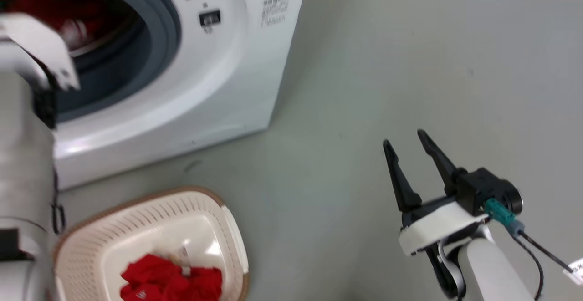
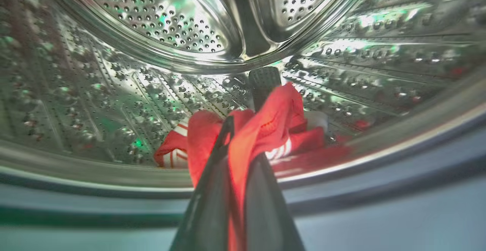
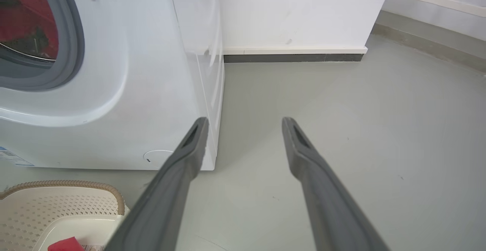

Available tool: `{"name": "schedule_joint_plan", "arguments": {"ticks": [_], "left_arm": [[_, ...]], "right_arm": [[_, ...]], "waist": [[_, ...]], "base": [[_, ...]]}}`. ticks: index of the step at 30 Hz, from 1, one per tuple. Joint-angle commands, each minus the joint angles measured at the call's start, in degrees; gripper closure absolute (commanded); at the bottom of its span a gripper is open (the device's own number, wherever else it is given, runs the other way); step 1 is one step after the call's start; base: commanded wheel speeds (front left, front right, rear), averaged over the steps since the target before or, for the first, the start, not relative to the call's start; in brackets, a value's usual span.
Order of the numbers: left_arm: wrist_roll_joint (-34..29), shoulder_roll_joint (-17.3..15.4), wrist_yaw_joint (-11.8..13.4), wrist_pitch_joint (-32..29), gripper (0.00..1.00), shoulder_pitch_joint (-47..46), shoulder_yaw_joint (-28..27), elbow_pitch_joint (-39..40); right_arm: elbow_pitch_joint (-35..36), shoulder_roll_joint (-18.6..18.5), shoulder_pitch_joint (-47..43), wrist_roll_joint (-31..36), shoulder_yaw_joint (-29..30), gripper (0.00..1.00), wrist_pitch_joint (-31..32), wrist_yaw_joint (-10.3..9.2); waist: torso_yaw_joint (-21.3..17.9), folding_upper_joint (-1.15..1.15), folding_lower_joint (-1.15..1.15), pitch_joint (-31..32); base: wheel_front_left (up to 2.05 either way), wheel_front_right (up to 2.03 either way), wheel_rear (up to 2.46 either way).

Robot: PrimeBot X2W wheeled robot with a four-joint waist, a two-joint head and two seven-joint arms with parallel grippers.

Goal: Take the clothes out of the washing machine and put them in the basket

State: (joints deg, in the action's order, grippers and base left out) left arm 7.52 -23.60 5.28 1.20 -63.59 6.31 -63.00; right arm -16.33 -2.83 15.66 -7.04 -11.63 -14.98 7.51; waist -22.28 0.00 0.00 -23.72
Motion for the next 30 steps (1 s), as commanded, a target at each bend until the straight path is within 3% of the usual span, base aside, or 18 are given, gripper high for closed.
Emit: {"name": "schedule_joint_plan", "arguments": {"ticks": [1, 11, 18, 24, 30], "left_arm": [[0.6, 0.8, -0.2, 1.7, 1.00, 2.1, -0.2, -0.8], [4.2, 6.5, -1.7, 10.2, 1.00, 10.5, -1.4, -4.2], [6.3, 9.5, -3.3, 13.3, 1.00, 15.1, -2.0, -1.5], [7.2, 11.7, -4.7, 14.0, 1.00, 18.1, -1.8, 6.5], [7.0, 13.1, -5.3, 14.1, 1.00, 22.0, -1.5, 21.1]], "right_arm": [[0.0, -0.1, -1.6, 0.8, 0.4, 0.00, 0.5, -0.04], [3.3, -0.1, -9.0, 3.2, 2.5, 0.00, 5.4, -0.04], [7.5, -0.1, -13.6, 4.3, 3.6, 0.00, 8.5, -0.04], [10.7, -0.1, -15.8, 4.6, 4.2, 0.00, 10.3, -0.04], [12.5, -0.1, -16.9, 4.4, 4.5, 0.00, 11.1, -0.04]], "waist": [[2.3, 0.00, 0.00, 7.3], [5.0, 0.00, 0.00, 17.6], [7.7, 0.00, 0.00, 22.6], [10.3, 0.00, 0.00, 24.3], [12.7, 0.00, 0.00, 24.4]], "base": [[0.00, 0.00, 0.00], [0.00, 0.00, 0.00], [0.00, 0.00, 0.00], [0.00, 0.00, 0.00], [0.00, 0.00, 0.00]]}}
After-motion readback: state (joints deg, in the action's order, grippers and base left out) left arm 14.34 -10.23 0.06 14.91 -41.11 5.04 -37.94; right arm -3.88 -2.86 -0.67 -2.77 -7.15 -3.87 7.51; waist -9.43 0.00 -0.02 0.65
